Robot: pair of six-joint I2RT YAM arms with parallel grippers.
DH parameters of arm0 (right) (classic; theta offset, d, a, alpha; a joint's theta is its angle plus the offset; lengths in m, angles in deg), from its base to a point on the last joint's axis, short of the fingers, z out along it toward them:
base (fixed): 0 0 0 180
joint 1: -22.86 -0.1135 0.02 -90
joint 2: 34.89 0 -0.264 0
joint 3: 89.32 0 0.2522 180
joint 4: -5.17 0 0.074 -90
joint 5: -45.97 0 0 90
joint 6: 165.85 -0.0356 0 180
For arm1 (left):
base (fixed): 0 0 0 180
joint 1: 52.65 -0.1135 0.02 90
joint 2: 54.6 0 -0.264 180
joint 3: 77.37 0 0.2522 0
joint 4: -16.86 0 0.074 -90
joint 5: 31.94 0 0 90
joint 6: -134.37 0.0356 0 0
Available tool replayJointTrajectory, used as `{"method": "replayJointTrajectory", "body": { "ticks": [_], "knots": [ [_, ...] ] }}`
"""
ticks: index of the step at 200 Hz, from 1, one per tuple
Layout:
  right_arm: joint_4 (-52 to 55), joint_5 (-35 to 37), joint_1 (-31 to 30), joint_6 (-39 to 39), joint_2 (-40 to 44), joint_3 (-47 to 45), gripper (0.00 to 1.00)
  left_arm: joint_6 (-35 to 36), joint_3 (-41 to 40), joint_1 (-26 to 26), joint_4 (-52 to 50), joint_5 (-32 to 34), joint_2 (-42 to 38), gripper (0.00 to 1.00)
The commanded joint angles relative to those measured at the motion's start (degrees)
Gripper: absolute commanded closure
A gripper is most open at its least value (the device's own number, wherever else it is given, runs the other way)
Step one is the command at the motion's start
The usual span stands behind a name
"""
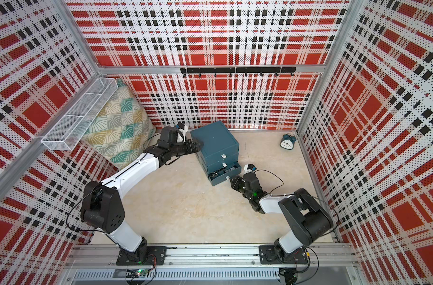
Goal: Place the cookies into the drawer by color
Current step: Close the drawer in the storage box.
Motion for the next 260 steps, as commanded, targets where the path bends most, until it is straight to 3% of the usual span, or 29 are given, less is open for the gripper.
{"method": "replayJointTrajectory", "body": {
  "ticks": [1,60,83,157,222,260],
  "knots": [
    [-8.02,-4.15,0.68,-1.67,-4.62,2.54,0.76,1.24,-1.01,0.42,-1.19,0.0,0.91,0.13],
    [-22.21,-6.14,0.83,-8.99,-17.42,9.09,0.8,1.34,-1.01,1.32,-1.19,-0.66,1.44,0.13],
    [-25.02,-5.2,0.81,-10.67,-18.37,8.14,0.8,1.62,-1.01,2.07,-1.18,-0.94,1.3,0.13],
    [-17.51,-2.28,0.83,-8.14,-12.36,5.52,0.82,1.78,-2.01,3.05,0.49,-0.3,-2.08,0.12],
    [-19.75,-3.5,0.82,-11.0,-20.53,10.58,0.83,1.63,-2.24,2.51,0.89,-1.21,-1.65,0.12],
    [-20.44,-3.19,0.78,-11.23,-19.32,9.7,0.81,1.79,-2.21,2.64,0.99,-1.98,-1.59,0.12]
  ]
}}
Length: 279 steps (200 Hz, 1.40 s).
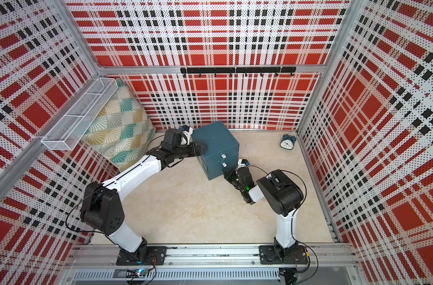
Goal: Place the cookies into the drawer by color
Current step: Close the drawer in the storage box, then adjust the storage box at the center of the board.
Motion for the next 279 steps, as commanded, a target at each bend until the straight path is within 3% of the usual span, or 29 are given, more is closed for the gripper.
{"method": "replayJointTrajectory", "body": {
  "ticks": [1,27,47,66,81,97,127,171,192,227,279],
  "knots": [
    [-1.75,0.31,0.23,-0.34,0.89,-0.42,0.81,0.88,-0.93,-0.22,0.25,-0.99,-0.78,0.12],
    [-0.52,2.22,0.25,0.75,6.03,-4.69,0.8,0.92,-1.17,-0.03,1.07,-1.57,-1.8,0.12],
    [6.57,3.59,0.25,4.37,13.21,-6.48,0.74,0.82,-2.19,-0.01,2.87,-2.37,-3.83,0.08],
    [15.81,4.44,0.41,9.82,20.9,-6.17,0.59,0.06,-4.08,-0.02,6.15,-2.34,-6.76,0.0],
    [23.33,5.94,0.62,13.97,27.45,-5.46,0.39,-0.64,-6.02,-0.17,8.78,-1.79,-9.54,0.01],
    [31.4,7.39,0.88,18.24,33.76,-3.31,0.23,-1.65,-8.59,-0.85,12.11,-0.78,-12.79,0.01],
    [43.41,8.38,1.96,25.27,41.23,3.61,0.0,-4.36,-14.23,-3.06,20.53,-0.21,-19.48,0.01],
    [57.51,4.43,5.63,35.42,39.0,19.41,0.0,-5.49,-16.96,-3.89,24.66,-1.47,-21.65,0.01],
    [64.61,2.07,7.43,40.23,33.18,28.36,0.0,-5.69,-15.1,-3.78,22.85,-4.07,-18.73,0.01],
    [74.11,-8.54,11.4,44.1,21.88,42.7,0.0,-4.89,-12.07,-4.39,17.32,-2.97,-16.57,0.0],
    [79.07,-12.96,12.66,46.73,11.29,53.63,0.15,-5.47,-9.94,-5.18,13.72,-3.59,-11.2,0.07]
  ]
}}
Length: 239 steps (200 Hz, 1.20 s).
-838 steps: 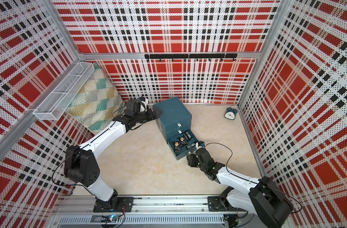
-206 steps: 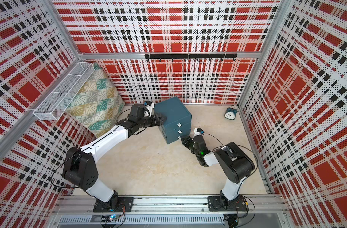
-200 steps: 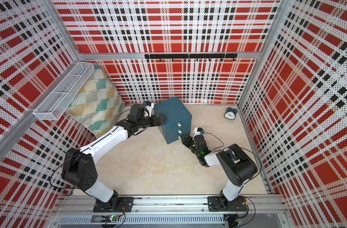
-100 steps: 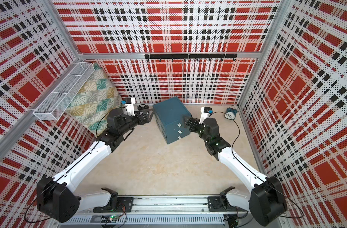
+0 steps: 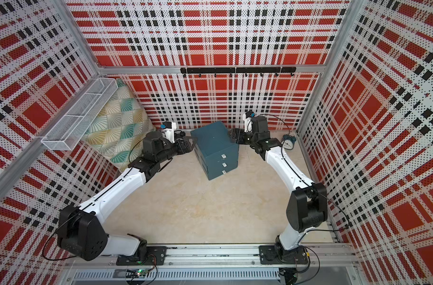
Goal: Place the cookies into the drawer by color
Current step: Adjust the storage box at the center of the board.
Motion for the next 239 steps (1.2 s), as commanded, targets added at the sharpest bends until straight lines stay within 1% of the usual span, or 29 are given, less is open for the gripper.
{"method": "replayJointTrajectory", "body": {
  "ticks": [1,16,32,54,64,101,146,165,183,199,222,239],
  "knots": [
    [4.52,-4.33,0.6,2.26,-2.47,3.7,0.15,-0.28,1.7,-0.57,-2.35,-1.03,2.52,0.07],
    [5.57,-4.79,0.65,2.59,-4.47,5.08,0.17,-0.53,2.48,-0.57,-3.26,-2.15,4.43,0.12],
    [6.28,-5.78,0.65,2.77,-5.56,5.28,0.22,-0.61,3.32,-0.48,-4.52,-3.4,6.43,0.18],
    [4.56,-8.71,0.65,1.86,-4.7,2.73,0.35,-0.57,4.68,-0.4,-5.65,-5.45,8.58,0.29],
    [2.71,-10.34,0.65,1.03,-3.45,0.75,0.38,-0.53,4.71,-0.2,-5.68,-5.91,9.15,0.32],
    [-1.82,-14.48,0.73,-1.66,1.54,-5.76,0.43,0.56,6.09,1.9,-7.61,-6.7,11.26,0.34],
    [-7.08,-16.15,-0.5,-4.73,10.24,-15.42,0.43,1.65,6.76,3.56,-8.73,-5.32,10.37,0.34],
    [-8.44,-14.87,-2.56,-5.57,14.81,-20.85,0.42,1.69,6.73,3.81,-8.73,-5.05,10.12,0.34],
    [-10.05,-11.27,-4.34,-6.66,20.45,-26.59,0.4,1.74,6.76,4.12,-8.73,-5.23,9.84,0.35],
    [-9.94,-7.79,-4.63,-7.49,25.04,-30.03,0.38,2.05,6.66,4.72,-8.74,-4.39,8.98,0.35],
    [-6.76,0.2,-4.52,-6.37,28.08,-30.51,0.33,2.26,6.53,5.13,-8.73,-3.23,7.78,0.35],
    [-5.11,1.64,-3.97,-5.14,27.06,-28.94,0.31,2.25,6.4,5.06,-8.73,-2.94,7.52,0.35]
  ]
}}
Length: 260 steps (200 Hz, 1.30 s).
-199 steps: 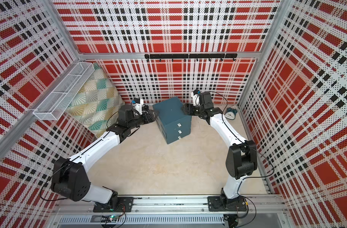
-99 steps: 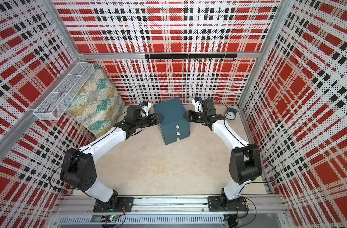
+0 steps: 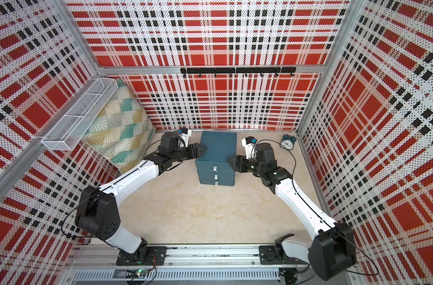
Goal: Place the cookies into the drawer by color
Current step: Adjust the storage box at the center of the board.
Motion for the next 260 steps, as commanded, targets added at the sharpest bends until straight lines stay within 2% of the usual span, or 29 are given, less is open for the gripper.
{"method": "replayJointTrajectory", "body": {
  "ticks": [1,47,73,105,150,173,184,201,206,225,230,260],
  "knots": [
    [1.17,6.02,0.6,1.2,-0.26,1.73,0.31,0.93,1.14,0.71,-0.18,-0.15,-2.44,0.35],
    [0.65,2.35,1.13,3.0,-7.7,5.73,0.3,0.87,0.89,1.84,-0.23,0.89,-3.16,0.35],
    [-0.81,-2.4,1.07,3.66,-10.62,7.02,0.3,1.21,0.69,4.79,-0.67,2.92,-3.81,0.35],
    [0.17,-4.9,0.85,4.1,-11.58,8.01,0.32,0.33,0.54,8.76,-2.29,6.37,-5.36,0.34],
    [-2.57,-4.87,-1.55,2.34,-5.82,1.36,0.32,-3.36,-5.41,10.94,-0.79,10.96,-12.05,0.34],
    [1.15,2.58,-1.62,3.19,-2.35,0.4,0.28,-4.14,-7.35,11.15,-0.28,13.04,-15.01,0.32],
    [3.81,7.16,-1.59,3.93,-0.45,0.71,0.23,-4.14,-7.57,10.96,-0.89,14.53,-16.45,0.3],
    [6.72,10.29,-1.64,5.1,2.81,1.34,0.03,-4.06,-7.16,10.55,-2.54,15.71,-18.75,0.22],
    [7.17,10.43,-1.58,5.33,3.73,1.43,0.0,-4.02,-6.92,10.59,-3.05,16.07,-19.29,0.19],
    [8.17,9.14,-1.58,6.72,7.93,1.29,0.0,-3.79,-6.18,11.24,-4.53,16.83,-22.32,0.09],
    [8.23,8.55,-1.58,7.04,9.16,1.16,0.0,-3.71,-6.02,11.58,-4.74,17.17,-23.2,0.0],
    [8.14,3.12,-1.7,8.12,15.88,-0.23,0.0,-2.8,-4.65,16.68,-6.88,21.84,-27.72,0.01]
  ]
}}
